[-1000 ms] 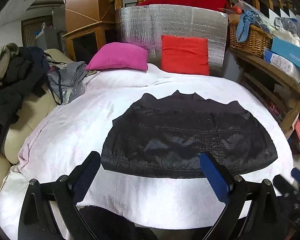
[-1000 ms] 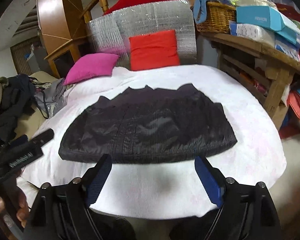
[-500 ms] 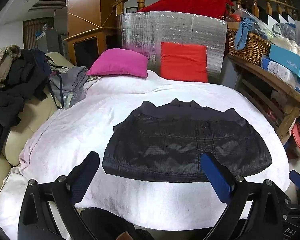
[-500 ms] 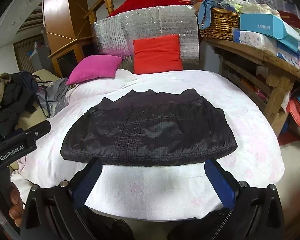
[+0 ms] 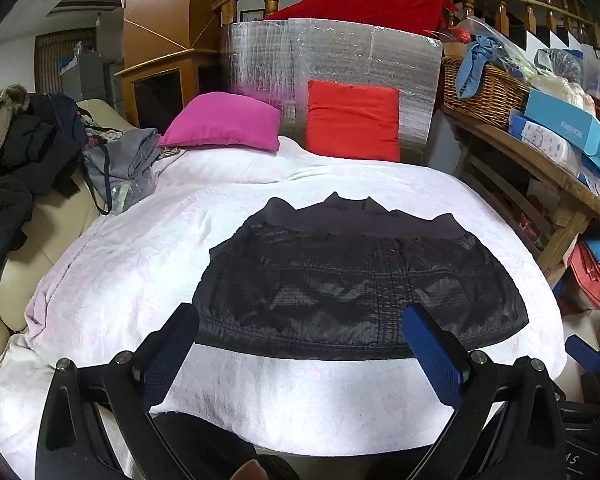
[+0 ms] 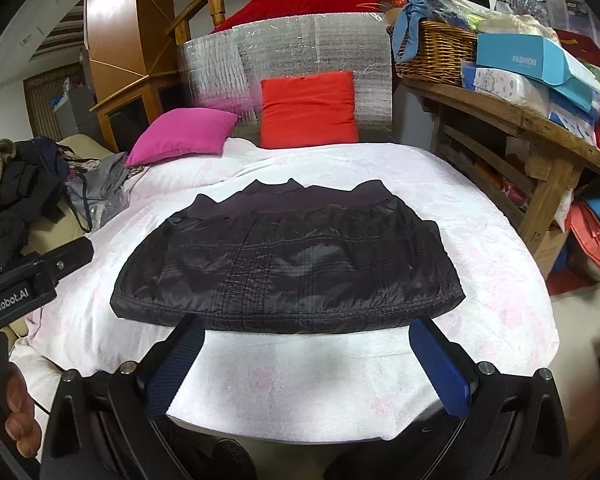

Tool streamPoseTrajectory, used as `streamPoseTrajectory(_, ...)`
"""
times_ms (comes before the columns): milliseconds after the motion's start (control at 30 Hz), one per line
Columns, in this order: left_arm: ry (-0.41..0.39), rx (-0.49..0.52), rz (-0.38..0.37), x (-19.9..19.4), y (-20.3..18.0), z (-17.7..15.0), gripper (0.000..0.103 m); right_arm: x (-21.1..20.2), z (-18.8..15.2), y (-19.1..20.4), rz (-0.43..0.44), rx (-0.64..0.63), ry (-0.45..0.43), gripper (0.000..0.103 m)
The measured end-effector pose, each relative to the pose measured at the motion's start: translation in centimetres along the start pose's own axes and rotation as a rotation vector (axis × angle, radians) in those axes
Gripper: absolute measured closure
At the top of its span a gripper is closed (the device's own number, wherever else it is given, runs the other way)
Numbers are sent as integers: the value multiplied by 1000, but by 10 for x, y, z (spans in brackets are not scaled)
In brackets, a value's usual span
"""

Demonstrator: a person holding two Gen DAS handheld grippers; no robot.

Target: Fold large clothes

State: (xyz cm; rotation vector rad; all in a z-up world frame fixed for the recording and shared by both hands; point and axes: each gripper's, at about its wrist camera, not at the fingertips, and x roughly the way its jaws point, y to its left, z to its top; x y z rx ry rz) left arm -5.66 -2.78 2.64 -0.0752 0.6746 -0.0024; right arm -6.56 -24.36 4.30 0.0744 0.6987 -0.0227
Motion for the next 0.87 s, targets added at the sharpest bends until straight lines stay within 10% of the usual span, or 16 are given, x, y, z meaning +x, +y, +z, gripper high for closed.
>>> streamPoseTrajectory(867, -32, 46, -31, -3, -13, 0, 0, 6, 0, -3, -15, 4, -6, 0)
